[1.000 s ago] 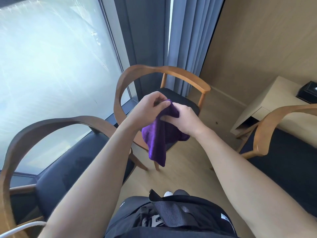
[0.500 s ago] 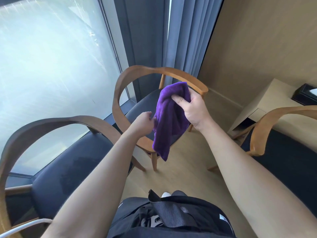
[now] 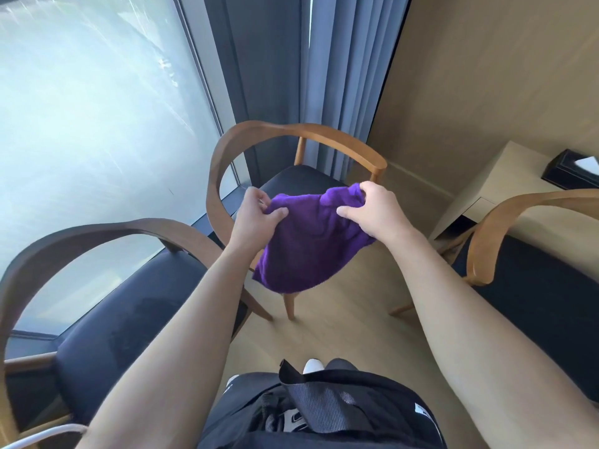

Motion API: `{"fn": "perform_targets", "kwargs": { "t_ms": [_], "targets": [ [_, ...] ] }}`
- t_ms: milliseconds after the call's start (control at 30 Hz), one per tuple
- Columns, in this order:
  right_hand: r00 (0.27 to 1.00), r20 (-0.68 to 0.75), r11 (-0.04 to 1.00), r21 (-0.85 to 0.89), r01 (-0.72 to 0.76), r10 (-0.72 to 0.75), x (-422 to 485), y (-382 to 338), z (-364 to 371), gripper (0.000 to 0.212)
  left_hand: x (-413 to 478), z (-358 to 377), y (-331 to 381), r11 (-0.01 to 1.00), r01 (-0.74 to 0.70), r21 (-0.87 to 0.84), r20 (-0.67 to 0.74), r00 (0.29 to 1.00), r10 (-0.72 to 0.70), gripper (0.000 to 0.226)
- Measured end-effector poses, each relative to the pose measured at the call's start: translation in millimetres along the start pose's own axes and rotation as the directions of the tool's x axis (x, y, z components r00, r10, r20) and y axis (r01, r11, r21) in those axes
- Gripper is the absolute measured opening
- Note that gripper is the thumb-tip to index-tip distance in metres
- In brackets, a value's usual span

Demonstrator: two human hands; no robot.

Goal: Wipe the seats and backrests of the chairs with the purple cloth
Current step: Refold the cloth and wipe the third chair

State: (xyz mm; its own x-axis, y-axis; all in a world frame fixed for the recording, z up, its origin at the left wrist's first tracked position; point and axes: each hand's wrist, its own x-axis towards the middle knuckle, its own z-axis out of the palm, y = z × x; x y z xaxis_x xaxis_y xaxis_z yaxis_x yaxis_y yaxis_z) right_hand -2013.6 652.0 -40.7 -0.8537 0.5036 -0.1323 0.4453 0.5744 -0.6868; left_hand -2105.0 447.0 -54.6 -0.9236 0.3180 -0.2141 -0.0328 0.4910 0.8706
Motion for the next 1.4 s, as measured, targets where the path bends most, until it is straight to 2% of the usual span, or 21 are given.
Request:
{"fn": "perform_targets", "kwargs": {
  "t_ms": [100, 200, 333, 400, 500, 533, 667, 800, 967, 1033, 1167, 1267, 1400],
  "targets": [
    [0.998, -0.01, 0.994, -0.096, -0.06, 0.059, -0.2, 1.7, 0.0, 0.022, 1.3, -5.1, -1.0, 0.997, -0.011, -0.078, -0.066, 0.998, 0.006, 0.029],
    [0.996, -0.035, 0.984, -0.158, -0.089, 0.084, -0.3, 1.0, -1.2, 0.052, 4.1, -8.0, -0.7, 0.997, -0.013, -0.08, -0.096, 0.995, 0.006, 0.032],
    [0.986, 0.155, 0.986, -0.163, -0.043, 0.069, 0.9, 2.2, -2.1, 0.076, 7.3, -10.4, 3.0, 0.996, -0.018, -0.087, -0.123, 0.992, 0.008, 0.029],
    [0.981, 0.187, 0.977, -0.213, -0.013, 0.054, 2.5, 6.1, -0.7, 0.07, 9.4, -14.3, 4.4, 0.998, -0.032, -0.053, -0.138, 0.99, 0.024, 0.027],
    [0.998, 0.023, 0.985, -0.164, -0.054, 0.058, 5.9, 10.7, 0.3, 0.024, 13.8, -25.4, 3.1, 0.998, -0.051, 0.046, -0.159, 0.986, 0.057, 0.023],
    [0.998, -0.029, 0.99, -0.129, -0.065, 0.062, 7.0, 11.7, -1.1, 0.016, 15.6, -30.1, 2.4, 0.995, -0.054, 0.079, -0.162, 0.985, 0.066, 0.021],
    [0.983, -0.177, 0.996, -0.063, -0.069, 0.057, 12.7, 16.5, -10.9, 0.008, 24.8, -47.4, 1.6, 0.963, -0.061, 0.263, -0.086, 0.992, 0.087, 0.021],
    [0.947, -0.312, 0.997, 0.015, -0.074, 0.075, 19.4, 17.0, -19.3, 0.017, 29.7, -58.8, 1.8, 0.952, -0.041, 0.305, -0.063, 0.996, 0.063, 0.015],
    [0.969, -0.248, 0.996, 0.077, 0.036, -0.016, 20.7, 7.4, -12.5, 0.01, 26.5, -51.2, 8.6, 0.942, -0.108, 0.318, -0.02, 0.993, 0.12, 0.024],
    [0.973, -0.213, 0.991, 0.081, 0.106, -0.087, 19.8, 1.7, -5.3, 0.016, 23.1, -41.8, 15.0, 0.937, -0.16, 0.31, -0.016, 0.985, 0.174, 0.028],
    [0.978, -0.054, 0.975, 0.087, 0.204, -0.2, 14.7, -11.3, 11.2, 0.022, 15.2, -23.4, 31.8, 0.933, -0.323, 0.157, 0.045, 0.946, 0.32, 0.027],
    [0.971, 0.063, 0.969, 0.105, 0.224, -0.232, 13.5, -20.3, 20.8, 0.037, 11.6, -13.4, 43.4, 0.902, -0.422, 0.085, 0.113, 0.904, 0.412, 0.023],
    [0.963, -0.013, 0.953, 0.143, 0.267, -0.268, 13.2, -26.1, 26.0, 0.019, 12.8, -7.9, 46.0, 0.89, -0.448, 0.083, 0.113, 0.892, 0.438, 0.017]
  ]
}}
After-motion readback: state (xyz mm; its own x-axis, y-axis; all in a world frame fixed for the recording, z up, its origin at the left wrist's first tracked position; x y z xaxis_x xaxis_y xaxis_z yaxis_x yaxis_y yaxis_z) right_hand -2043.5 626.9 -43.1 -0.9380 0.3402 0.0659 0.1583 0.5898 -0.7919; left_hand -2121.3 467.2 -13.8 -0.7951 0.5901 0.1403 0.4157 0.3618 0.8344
